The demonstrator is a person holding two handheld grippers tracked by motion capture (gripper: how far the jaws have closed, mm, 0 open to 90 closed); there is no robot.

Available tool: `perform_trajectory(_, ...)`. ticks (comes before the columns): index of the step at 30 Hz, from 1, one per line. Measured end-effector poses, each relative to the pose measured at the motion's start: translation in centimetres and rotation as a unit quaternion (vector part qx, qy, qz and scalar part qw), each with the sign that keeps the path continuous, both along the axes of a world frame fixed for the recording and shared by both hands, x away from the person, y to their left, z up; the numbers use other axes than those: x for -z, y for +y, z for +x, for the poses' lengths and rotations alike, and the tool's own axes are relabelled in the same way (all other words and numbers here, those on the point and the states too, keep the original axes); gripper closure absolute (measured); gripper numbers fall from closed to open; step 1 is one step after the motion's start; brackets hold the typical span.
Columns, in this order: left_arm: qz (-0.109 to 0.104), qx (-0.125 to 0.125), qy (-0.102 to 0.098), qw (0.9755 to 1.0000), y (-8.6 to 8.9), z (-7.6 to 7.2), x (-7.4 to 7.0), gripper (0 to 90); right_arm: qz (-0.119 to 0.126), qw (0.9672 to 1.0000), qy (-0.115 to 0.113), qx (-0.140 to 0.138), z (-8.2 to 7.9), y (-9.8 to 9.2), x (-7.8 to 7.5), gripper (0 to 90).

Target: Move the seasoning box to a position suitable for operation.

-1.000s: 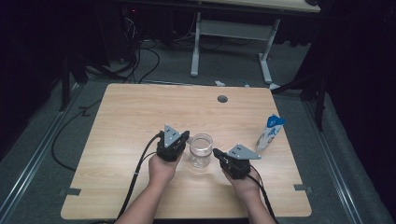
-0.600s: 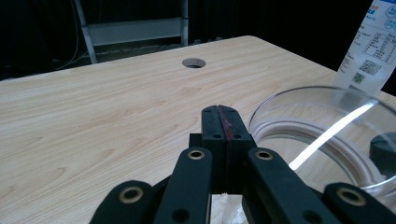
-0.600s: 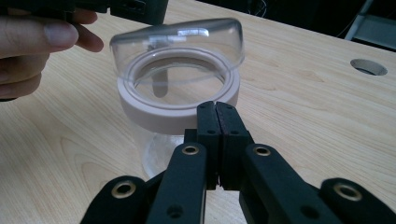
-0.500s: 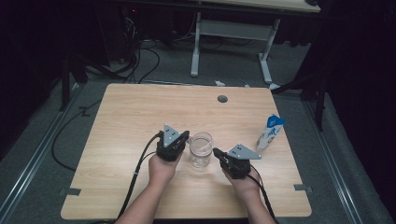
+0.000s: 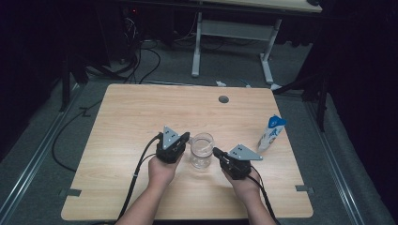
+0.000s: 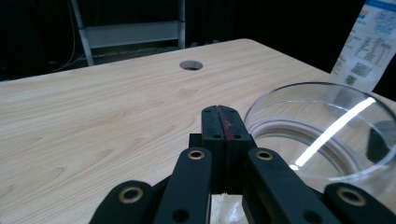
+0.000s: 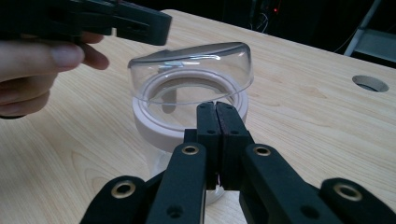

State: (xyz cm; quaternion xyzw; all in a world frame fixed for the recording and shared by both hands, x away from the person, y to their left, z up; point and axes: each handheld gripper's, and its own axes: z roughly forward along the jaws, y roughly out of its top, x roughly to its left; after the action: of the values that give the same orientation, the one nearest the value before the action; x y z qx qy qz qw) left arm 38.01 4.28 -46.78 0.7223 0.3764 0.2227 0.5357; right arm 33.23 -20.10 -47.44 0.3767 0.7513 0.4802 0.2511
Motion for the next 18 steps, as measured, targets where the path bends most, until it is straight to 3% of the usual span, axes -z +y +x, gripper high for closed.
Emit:
perform_trajectory(6, -0.003, 0.010, 0.008, 0.9999, 1.1, -1.9, 0.4, 90.0, 0.002, 1.0000, -0.001, -0.003, 0.0, 0.1, 0.0, 89.1)
perform_trajectory(11, 0.012, 0.016, 0.013, 0.9997, 1.0, -3.0, 1.3, 90.0, 0.007, 1.0000, 0.000, -0.004, 0.0, 0.1, -0.2, 89.3)
perform_trajectory(18, -0.004, 0.039, 0.020, 0.9990, 0.2, -4.4, 2.2, 90.0, 0.015, 0.9999, 0.000, -0.009, -0.1, 0.4, -0.4, 89.9)
